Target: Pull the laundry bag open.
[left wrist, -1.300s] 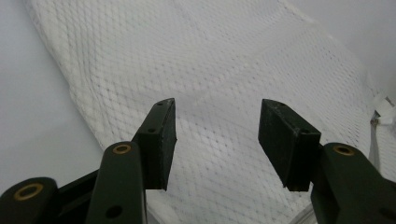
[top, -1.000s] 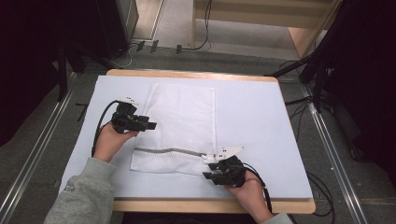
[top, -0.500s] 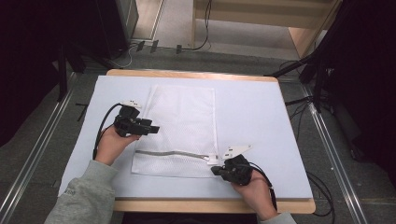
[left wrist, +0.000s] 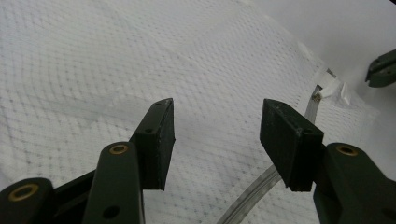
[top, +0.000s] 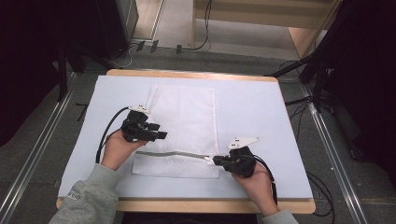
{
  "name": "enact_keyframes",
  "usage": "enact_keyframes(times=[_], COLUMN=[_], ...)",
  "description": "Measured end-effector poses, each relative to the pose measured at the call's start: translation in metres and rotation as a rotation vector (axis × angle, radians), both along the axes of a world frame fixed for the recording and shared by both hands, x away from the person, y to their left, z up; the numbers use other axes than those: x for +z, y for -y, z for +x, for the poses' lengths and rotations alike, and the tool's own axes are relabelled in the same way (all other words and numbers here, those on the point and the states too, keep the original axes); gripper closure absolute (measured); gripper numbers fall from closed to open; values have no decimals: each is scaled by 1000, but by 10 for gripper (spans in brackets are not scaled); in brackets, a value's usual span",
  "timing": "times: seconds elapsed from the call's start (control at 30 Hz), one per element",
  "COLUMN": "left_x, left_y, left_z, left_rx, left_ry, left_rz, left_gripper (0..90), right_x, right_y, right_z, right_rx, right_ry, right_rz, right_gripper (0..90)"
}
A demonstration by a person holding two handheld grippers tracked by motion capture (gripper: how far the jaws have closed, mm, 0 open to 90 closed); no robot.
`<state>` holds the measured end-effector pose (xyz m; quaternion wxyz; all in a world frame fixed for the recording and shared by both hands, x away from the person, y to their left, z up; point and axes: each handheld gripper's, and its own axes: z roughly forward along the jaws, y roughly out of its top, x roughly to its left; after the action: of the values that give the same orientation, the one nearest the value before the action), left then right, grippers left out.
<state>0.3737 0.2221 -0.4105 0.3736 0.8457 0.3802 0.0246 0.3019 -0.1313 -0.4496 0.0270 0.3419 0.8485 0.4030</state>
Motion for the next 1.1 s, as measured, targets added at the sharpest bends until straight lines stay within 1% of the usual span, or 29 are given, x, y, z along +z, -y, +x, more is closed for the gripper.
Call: enact_keyframes(times=[0.07, 0.17, 0.2, 0.23, 0.3, 0.37, 0.5, 0.53, 0.6, 0.63, 0.7, 0.77, 0.8, 0.83, 0.9, 0.93, 0.97, 1.0, 1.07, 1.1], left_x=[0, 0, 0, 0, 0, 0, -1, -2, -2, -3, -4, -5, -5, -6, -9, -10, -11, -12, -15, -16], left_y=[3, 5, 6, 7, 9, 12, 18, 21, 24, 27, 30, 33, 35, 36, 40, 42, 44, 45, 48, 50], left_z=[-2, -6, -7, -9, -12, -16, -24, -27, -31, -33, -35, -36, -36, -35, -35, -35, -35, -34, -33, -33], left_rx=[-4, 5, 4, -1, -5, -6, -30, -35, -45, -48, -56, -75, -77, -87, -96, -108, -111, -122, -125, -128], left_ry=[7, 14, 12, 15, 18, 14, 4, 10, -1, -9, -18, -26, -31, -40, -43, -50, -50, -55, -60, -65], left_rz=[2, -13, -11, 3, 5, 3, -8, -4, -5, -16, -30, -63, -70, -72, -62, -54, -56, -58, -68, -66], left_gripper=[462, 465, 464, 464, 464, 467, 498, 513, 536, 547, 587, 675, 717, 749, 844, 884, 900, 900, 900, 900], right_x=[0, -1, -2, -2, -4, -5, -7, -7, -8, -9, -12, -15, -16, -16, -17, -17, -17, -18, -19, -19], right_y=[-2, -6, -8, -9, -11, -13, -17, -18, -20, -21, -22, -23, -23, -24, -24, -24, -24, -25, -25, -25], right_z=[6, 12, 14, 15, 18, 20, 25, 26, 29, 30, 33, 35, 36, 36, 36, 35, 35, 35, 34, 34], right_rx=[-10, -9, -8, -9, -3, -2, 0, -1, 5, 5, 5, 3, 5, 7, 2, 3, 6, 5, 8, 7], right_ry=[-4, -3, -1, -8, -7, -14, -19, -21, -18, -22, -27, -37, -39, -39, -49, -48, -45, -48, -44, -44], right_rz=[-2, -6, -13, -15, -23, -27, -33, -29, -30, -33, -44, -56, -60, -62, -64, -60, -64, -62, -62, -61], right_gripper=[900, 900, 900, 900, 900, 900, 900, 900, 900, 900, 900, 900, 900, 900, 900, 900, 900, 900, 900, 900])
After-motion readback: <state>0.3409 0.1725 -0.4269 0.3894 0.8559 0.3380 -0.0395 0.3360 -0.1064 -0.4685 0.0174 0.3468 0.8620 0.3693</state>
